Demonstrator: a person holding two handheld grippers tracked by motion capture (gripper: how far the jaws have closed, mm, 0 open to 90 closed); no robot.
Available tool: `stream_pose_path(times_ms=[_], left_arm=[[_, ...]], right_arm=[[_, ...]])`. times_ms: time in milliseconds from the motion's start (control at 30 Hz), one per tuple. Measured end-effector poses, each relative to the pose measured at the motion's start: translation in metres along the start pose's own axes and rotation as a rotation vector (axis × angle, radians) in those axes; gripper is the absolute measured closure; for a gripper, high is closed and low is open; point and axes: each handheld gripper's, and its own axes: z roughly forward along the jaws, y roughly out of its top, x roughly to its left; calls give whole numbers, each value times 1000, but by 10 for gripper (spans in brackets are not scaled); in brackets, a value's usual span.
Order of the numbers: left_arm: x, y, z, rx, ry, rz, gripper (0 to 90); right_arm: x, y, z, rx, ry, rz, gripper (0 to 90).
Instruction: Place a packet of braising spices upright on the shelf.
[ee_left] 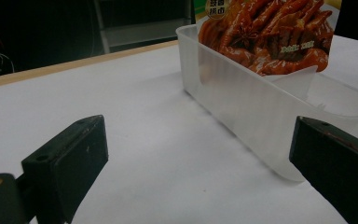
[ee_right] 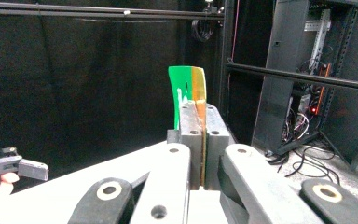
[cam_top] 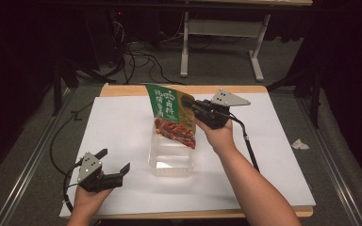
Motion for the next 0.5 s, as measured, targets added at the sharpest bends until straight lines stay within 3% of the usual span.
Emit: stream_pose_path(times_ms=[500], left_arm=[[0,0,-1,-2,1,0,47]], right_arm=[[2,-1,3,15,-11,-5,900]])
